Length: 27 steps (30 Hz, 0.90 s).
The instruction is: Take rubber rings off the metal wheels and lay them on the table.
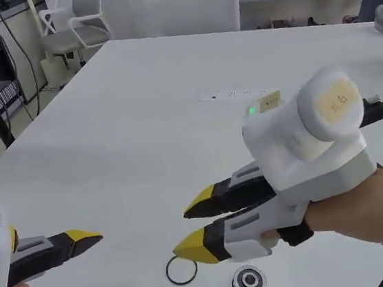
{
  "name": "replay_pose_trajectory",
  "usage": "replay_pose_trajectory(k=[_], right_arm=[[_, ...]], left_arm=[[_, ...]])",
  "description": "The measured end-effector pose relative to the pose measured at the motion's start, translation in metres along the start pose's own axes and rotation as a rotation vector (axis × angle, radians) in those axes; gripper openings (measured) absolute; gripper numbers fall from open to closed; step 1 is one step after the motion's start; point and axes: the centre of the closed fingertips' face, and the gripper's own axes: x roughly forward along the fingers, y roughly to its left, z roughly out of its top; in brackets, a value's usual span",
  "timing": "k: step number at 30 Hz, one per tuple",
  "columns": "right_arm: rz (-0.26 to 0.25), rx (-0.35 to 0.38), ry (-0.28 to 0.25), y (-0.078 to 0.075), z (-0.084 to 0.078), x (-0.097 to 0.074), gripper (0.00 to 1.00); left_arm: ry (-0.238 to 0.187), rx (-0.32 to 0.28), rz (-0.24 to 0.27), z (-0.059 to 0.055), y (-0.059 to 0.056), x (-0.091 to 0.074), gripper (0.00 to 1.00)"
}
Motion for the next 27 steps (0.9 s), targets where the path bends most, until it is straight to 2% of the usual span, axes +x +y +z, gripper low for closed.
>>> replay_pose_trajectory(k=[6, 19, 23, 27], right_arm=[[-0.033, -0.011, 0.003, -0.005, -0.004, -0.015, 0.27], [-0.126, 0.035, -0.062, -0.028, -0.006, -0.054, 0.31], [-0.152, 0.077, -0.120, -0.036, -0.005, -0.065, 0.32], [-0.149, 0.121, -0.173, -0.038, -0.009, -0.068, 0.33]], left_arm=[[-0.001, 0.002, -0.002, 0.001, 0.000, 0.000, 0.87], [0.011, 0.009, -0.013, -0.001, -0.003, 0.001, 0.87], [0.012, 0.012, -0.014, -0.001, -0.003, 0.001, 0.87], [0.004, 0.004, 0.001, -0.001, 0.001, 0.000, 0.88]])
